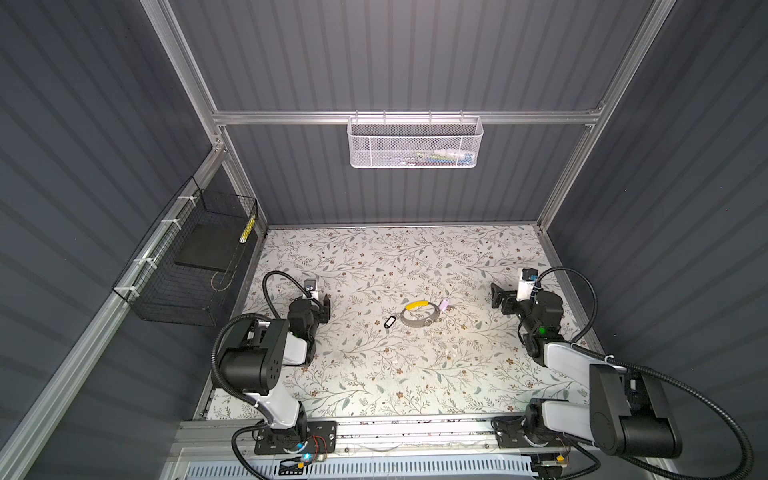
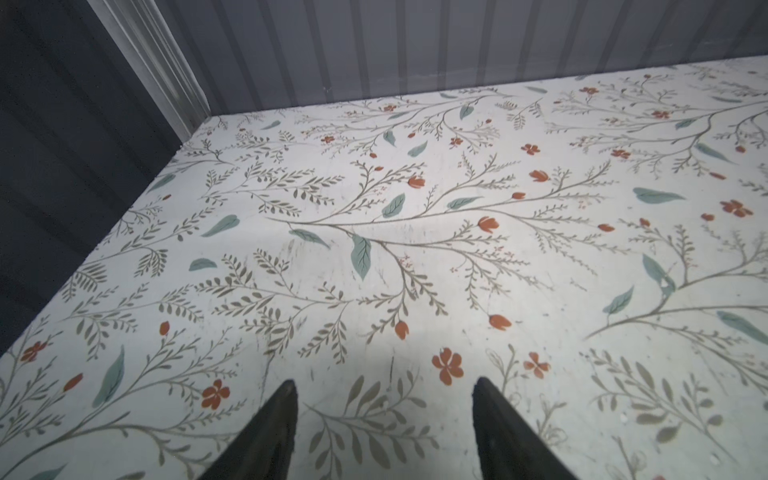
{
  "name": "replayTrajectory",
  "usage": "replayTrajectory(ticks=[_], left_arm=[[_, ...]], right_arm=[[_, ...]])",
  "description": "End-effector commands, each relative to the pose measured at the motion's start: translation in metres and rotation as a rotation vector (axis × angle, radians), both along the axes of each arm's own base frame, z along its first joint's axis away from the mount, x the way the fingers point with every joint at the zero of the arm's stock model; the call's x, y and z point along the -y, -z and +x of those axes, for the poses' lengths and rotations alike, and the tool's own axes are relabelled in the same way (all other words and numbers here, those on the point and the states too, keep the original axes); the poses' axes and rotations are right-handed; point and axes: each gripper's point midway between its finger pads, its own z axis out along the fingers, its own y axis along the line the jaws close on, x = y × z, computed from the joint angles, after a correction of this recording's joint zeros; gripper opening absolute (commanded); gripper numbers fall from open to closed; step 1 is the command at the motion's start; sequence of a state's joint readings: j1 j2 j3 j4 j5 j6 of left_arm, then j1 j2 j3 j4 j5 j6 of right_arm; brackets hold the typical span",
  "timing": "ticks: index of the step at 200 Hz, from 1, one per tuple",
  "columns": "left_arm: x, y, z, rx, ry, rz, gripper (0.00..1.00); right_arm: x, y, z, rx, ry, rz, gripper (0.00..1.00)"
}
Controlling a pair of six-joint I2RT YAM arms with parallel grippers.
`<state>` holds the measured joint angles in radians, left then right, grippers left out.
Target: Put the keys on the keyring
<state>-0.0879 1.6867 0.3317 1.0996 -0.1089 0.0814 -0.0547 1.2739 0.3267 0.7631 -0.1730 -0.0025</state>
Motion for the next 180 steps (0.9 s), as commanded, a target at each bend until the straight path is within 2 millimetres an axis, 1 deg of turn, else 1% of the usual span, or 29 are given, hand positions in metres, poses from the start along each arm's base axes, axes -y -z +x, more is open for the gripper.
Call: replayTrajectory(ticks=[1,18,26,34,52,62,79,93,107,135,142,180], left_arm=[[0.005,-0.007,0.005,0.032,0.033,-0.01,0.68],[0.006,-0.008,0.006,0.043,0.039,-0.01,0.68],[0.006,-0.008,0.005,0.044,0.038,-0.01,0.68],[0.006,-0.008,0.004,0.042,0.038,-0.011,0.69],[0.008,-0.008,0.006,0.042,0.048,-0.01,0.7],[0.01,-0.007,0.007,0.034,0.059,-0.009,0.7],[0.01,-0.005,0.008,0.016,0.063,-0.007,0.71],[0.01,-0.004,0.008,0.014,0.061,-0.009,0.72],[0.01,-0.003,0.012,-0.002,0.058,-0.007,0.73],[0.008,0.003,0.02,-0.054,0.043,-0.003,0.75],[0.007,0.003,0.021,-0.057,0.036,-0.004,0.76],[0.005,0.003,0.021,-0.057,0.026,-0.004,0.77]], right_arm=[[-0.002,-0.002,0.002,0.062,-0.023,-0.016,0.99],[-0.007,0.012,0.0,0.096,-0.057,-0.027,0.99],[-0.002,0.009,-0.001,0.138,-0.027,-0.017,0.99],[0.002,0.011,-0.003,0.115,-0.011,-0.008,0.99],[-0.006,0.013,0.003,0.086,-0.068,-0.005,0.99],[-0.003,0.012,0.004,0.087,-0.05,-0.003,0.99],[-0.002,0.013,0.002,0.085,-0.045,-0.005,0.99],[-0.002,0.012,0.004,0.087,-0.046,-0.001,0.99],[-0.001,0.016,0.007,0.049,-0.04,0.0,0.99],[0.0,0.015,0.008,0.056,-0.035,0.0,0.99],[0.0,0.015,0.008,0.053,-0.036,0.0,0.99],[0.0,0.015,0.009,0.057,-0.035,0.0,0.99]])
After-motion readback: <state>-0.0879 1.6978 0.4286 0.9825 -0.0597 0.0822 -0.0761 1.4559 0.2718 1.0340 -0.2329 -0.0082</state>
